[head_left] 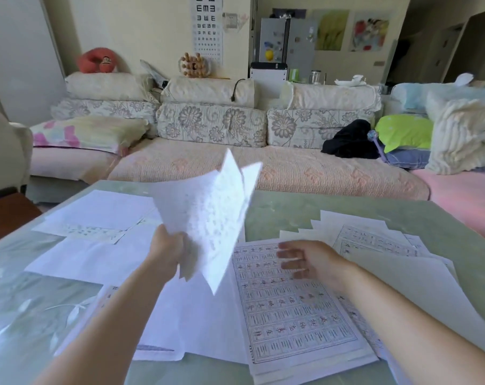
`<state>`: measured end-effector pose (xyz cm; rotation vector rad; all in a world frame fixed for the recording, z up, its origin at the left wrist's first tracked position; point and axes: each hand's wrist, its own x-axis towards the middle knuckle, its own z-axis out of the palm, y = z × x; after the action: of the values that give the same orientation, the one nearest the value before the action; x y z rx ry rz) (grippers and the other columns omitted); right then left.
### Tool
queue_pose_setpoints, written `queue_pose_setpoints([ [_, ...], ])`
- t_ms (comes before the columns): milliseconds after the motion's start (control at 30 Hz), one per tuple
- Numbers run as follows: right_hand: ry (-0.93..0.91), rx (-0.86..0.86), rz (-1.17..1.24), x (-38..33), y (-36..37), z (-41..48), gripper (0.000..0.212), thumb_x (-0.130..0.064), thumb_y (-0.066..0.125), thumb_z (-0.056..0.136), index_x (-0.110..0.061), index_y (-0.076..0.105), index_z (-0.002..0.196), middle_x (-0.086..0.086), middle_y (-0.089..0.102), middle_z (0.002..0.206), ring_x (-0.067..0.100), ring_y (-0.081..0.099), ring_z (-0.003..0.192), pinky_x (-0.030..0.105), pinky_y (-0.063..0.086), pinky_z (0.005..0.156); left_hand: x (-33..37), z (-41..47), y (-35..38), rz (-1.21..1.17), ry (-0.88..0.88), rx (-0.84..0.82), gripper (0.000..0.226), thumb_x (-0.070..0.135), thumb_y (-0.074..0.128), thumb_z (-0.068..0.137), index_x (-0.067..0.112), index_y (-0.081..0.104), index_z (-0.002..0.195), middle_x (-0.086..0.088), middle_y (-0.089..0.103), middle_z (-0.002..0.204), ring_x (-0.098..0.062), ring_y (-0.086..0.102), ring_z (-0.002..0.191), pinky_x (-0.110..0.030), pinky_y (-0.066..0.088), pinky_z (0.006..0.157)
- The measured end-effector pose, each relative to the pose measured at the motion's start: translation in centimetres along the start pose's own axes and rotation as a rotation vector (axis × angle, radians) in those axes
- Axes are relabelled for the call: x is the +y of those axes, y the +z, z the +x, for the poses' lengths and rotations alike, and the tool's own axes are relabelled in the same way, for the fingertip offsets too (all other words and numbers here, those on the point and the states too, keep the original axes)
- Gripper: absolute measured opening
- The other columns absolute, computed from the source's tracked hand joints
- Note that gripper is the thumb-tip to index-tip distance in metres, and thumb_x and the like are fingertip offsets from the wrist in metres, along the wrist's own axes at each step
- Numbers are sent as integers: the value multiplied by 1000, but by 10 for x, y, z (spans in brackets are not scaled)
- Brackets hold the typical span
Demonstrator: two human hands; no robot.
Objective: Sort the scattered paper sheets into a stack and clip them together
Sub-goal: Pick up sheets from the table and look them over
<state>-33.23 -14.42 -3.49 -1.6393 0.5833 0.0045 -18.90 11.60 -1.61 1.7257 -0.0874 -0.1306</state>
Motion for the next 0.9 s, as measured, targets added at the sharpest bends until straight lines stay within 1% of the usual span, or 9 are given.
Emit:
queue_pose_setpoints([
  [67,57,-53,343,-9,-10,-4,61,-57,38,99,-7,65,120,13,74,104,35,67,98,39,51,72,-7,-1,10,41,-7,-75,23,-7,38,79,5,56,72,-10,57,61,-25,56,51,-24,40,45],
  [167,71,-52,304,-8,-19,-5,63,-70,44,91,-17,71,112,13,74,105,33,67,103,45,51,86,-20,-3,23,32,-35,-213,26,-4,44,86,13,62,93,-9,69,88,-23,66,75,-31,55,65],
  [233,78,-36,169,-3,-20,-6,50,-56,70,80,-21,70,115,9,74,114,29,68,110,47,47,103,-27,-4,30,-94,-112,-331,28,-4,44,94,13,60,109,-12,71,105,-26,70,89,-43,58,78],
  [333,123,77,74,11,-26,1,64,-28,94,57,-5,71,113,13,74,110,29,68,109,50,46,105,-30,-10,39,-162,-203,-471,30,-5,45,97,16,61,112,-11,71,108,-28,70,94,-43,59,80],
  [433,99,232,-18,18,-32,2,28,-2,86,70,-1,72,95,13,76,94,25,73,88,45,55,92,-34,-14,44,-218,-288,-528,24,0,48,98,10,63,114,-13,73,106,-29,71,91,-39,60,73],
  [533,116,288,-28,20,-37,4,25,3,84,72,0,71,92,12,77,88,27,74,86,48,57,91,-38,-9,43,-233,-312,-470,20,3,52,98,5,63,114,-14,73,104,-26,72,87,-32,59,64],
  [633,128,268,9,18,-41,5,20,9,75,79,0,68,96,13,76,89,22,73,78,38,61,76,-41,-5,41,-200,-291,-410,20,3,58,94,4,65,113,-14,73,104,-25,71,84,-31,59,64],
  [767,115,277,94,19,-40,10,21,11,69,84,0,68,101,14,75,97,27,71,93,45,55,93,-44,-3,42,-133,-313,-328,27,25,70,90,4,68,106,-12,74,101,-26,72,86,-35,59,73],
  [900,110,328,218,23,-39,15,25,13,68,83,3,66,106,19,70,111,32,66,108,49,47,105,-44,-7,45,-26,-321,-318,35,42,65,91,8,71,100,-11,75,97,-30,72,92,-46,57,87],
])
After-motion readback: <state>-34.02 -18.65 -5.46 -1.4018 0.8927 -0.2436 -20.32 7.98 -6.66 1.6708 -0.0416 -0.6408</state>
